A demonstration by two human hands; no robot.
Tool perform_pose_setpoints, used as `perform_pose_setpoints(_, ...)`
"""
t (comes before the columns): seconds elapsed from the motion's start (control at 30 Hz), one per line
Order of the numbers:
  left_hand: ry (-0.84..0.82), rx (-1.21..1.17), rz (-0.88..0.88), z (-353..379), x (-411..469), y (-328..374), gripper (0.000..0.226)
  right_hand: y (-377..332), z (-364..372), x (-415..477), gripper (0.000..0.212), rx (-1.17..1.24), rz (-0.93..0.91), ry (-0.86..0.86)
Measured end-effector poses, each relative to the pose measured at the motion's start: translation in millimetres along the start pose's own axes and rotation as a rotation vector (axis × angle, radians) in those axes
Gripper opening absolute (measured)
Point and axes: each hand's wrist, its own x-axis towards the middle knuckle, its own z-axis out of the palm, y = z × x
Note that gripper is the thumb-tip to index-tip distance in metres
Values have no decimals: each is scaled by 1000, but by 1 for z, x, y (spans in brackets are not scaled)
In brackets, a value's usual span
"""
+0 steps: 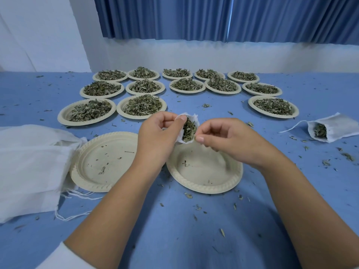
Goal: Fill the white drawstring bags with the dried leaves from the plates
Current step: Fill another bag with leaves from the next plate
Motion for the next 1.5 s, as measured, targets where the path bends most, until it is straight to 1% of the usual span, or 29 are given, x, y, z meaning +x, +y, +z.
perform_pose_setpoints(0.07, -14, 4, -9, 1, -1, 1, 15, 1, 3, 3, 14, 55, -24, 123)
perform_pose_setpoints(0.1, -22, -3, -17, 1, -1, 2, 14, 2, 6, 5, 14, 45, -28, 191)
perform_pose_setpoints(0.2, -49, -17, -45, 2, -2, 3, 14, 8, 19, 9, 16, -119, -37, 378)
perform_pose_setpoints(0.27, -67, -14, -52, 3, -4, 4, 13, 10, 27, 8, 17, -213, -58, 454)
perform_pose_setpoints(0.37, -79, -15, -58, 3, -5, 6, 12, 9, 33, 8, 17, -281, -92, 515)
perform_pose_setpoints(0.47, -74, -10, -57, 3, -5, 6, 13, 8, 34, 7, 17, -300, -114, 552)
perform_pose_setpoints(0.6, -49, -16, -49, 3, -5, 5, 12, 7, 32, 6, 18, -241, -129, 579)
perform_pose_setpoints(0.7, -25, -27, -49, 3, -3, 3, 12, 8, 32, 7, 22, -213, -91, 603)
perform_pose_setpoints(0.77, -11, -38, -46, 2, -1, 2, 12, 9, 29, 9, 23, -111, 12, 567)
perform_pose_setpoints(0.8, -7, -43, -45, 2, -1, 2, 12, 8, 27, 9, 24, -4, 89, 507)
perform_pose_setpoints(0.87, -5, -45, -39, 1, 0, 2, 11, 8, 21, 10, 32, 204, 233, 332)
perform_pose_setpoints(0.9, -5, -42, -36, 1, 0, 1, 11, 9, 19, 10, 36, 274, 275, 255)
perform_pose_setpoints(0.97, -11, -39, -30, 2, -1, 1, 11, 10, 17, 9, 40, 347, 294, 167)
perform_pose_setpoints(1.03, -20, -42, -24, 2, -2, 2, 11, 12, 17, 10, 39, 366, 281, 147)
perform_pose_setpoints(1.17, -48, -36, -7, 3, -3, 4, 9, 15, 18, 10, 48, 340, 271, 118)
perform_pose_setpoints(1.27, -70, -22, 4, 3, -3, 3, 10, 14, 20, 9, 46, 332, 264, 64)
perform_pose_setpoints(1.5, -93, -27, 0, 5, -4, 3, 11, 16, 23, 11, 43, 354, 227, 122)
